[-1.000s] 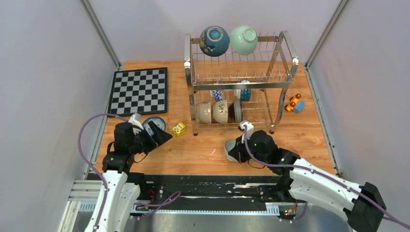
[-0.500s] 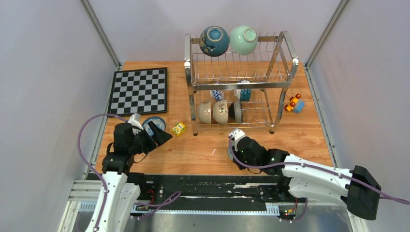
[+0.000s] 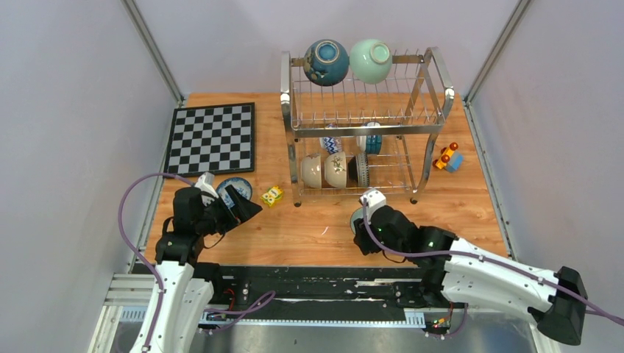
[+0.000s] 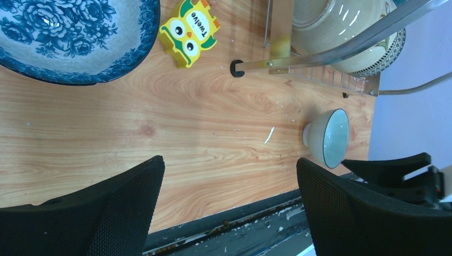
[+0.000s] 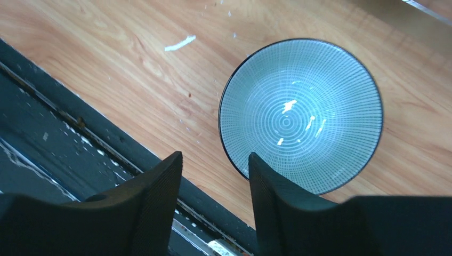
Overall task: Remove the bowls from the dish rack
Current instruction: Place the bowl at the center of the board, then pick up the bowl from the center of the board.
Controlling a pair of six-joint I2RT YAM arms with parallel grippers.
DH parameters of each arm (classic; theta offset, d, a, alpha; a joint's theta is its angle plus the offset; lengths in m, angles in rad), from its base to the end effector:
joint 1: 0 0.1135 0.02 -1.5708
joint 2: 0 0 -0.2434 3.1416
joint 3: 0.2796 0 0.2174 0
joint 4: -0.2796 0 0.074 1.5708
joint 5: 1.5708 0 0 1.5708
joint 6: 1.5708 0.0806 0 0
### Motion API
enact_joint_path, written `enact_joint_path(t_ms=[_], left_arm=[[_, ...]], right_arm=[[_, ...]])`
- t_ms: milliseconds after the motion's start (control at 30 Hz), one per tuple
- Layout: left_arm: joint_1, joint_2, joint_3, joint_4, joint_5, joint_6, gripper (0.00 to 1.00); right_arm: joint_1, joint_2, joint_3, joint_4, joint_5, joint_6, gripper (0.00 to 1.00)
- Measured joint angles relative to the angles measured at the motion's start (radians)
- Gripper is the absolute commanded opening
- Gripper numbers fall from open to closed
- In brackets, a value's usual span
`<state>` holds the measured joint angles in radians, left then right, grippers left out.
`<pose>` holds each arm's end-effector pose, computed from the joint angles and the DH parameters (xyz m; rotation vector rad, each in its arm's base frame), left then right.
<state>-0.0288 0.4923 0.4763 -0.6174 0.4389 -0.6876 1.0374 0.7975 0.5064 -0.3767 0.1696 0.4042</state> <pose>0.1328 -0.0381 0.1982 -0.4898 2.2222 -0.8737 0.1072 0.1548 0.1902 -0.6240 2.2082 0.5873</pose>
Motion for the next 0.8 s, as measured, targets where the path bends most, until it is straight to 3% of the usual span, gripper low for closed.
enact_joint_path(t_ms=[233, 333, 533, 800], left_arm=[[0.000, 0.000, 0.000, 0.002, -0.004, 0.001, 0.96], [0.000, 0.000, 0.001, 0.010, 0.001, 0.017, 0.98], [0.000, -0.015, 0.028, 0.010, -0.018, 0.050, 1.00], [0.000, -0.023, 0.036, -0.005, -0.122, 0.041, 1.00]], right_arm=[[-0.015, -0.131, 0.058, -0.123, 0.166, 0.144, 0.60], [-0.122, -0.143, 0.074, -0.184, 0.192, 0.216, 0.58], [-0.395, -0.087, 0.040, -0.180, 0.072, 0.255, 0.56], [-0.438, 0.048, 0.019, -0.094, -0.030, 0.248, 0.47]])
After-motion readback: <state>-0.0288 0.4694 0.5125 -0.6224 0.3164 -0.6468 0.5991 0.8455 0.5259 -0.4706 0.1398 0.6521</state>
